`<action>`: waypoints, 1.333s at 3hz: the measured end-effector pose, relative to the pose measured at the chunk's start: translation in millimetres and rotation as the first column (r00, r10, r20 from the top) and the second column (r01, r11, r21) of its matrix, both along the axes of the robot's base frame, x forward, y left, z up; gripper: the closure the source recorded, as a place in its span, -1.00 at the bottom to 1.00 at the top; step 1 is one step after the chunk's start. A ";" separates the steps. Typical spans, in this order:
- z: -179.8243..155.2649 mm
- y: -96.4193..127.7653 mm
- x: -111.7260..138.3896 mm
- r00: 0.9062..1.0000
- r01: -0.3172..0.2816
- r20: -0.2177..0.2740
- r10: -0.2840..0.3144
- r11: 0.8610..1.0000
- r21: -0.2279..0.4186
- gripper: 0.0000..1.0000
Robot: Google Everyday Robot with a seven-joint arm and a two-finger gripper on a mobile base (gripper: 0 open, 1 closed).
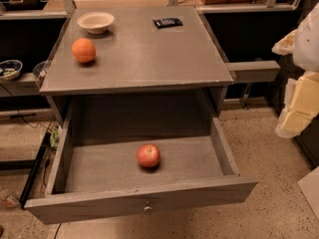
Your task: Pick apple from top drawer and place on counter
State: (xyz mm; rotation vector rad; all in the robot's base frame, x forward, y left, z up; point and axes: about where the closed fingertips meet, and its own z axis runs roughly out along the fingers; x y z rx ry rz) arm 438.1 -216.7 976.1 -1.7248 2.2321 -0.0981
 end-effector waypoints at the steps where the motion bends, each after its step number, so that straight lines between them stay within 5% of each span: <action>1: 0.0 0.0 0.0 1.000 0.000 0.000 0.000 1.000 0.000 -1.00; 4: -35.6 35.7 36.4 0.994 -0.112 -0.008 0.113 0.991 0.068 -1.00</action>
Offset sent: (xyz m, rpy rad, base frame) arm 0.0280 0.0213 -0.0205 0.0372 -0.0238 0.0783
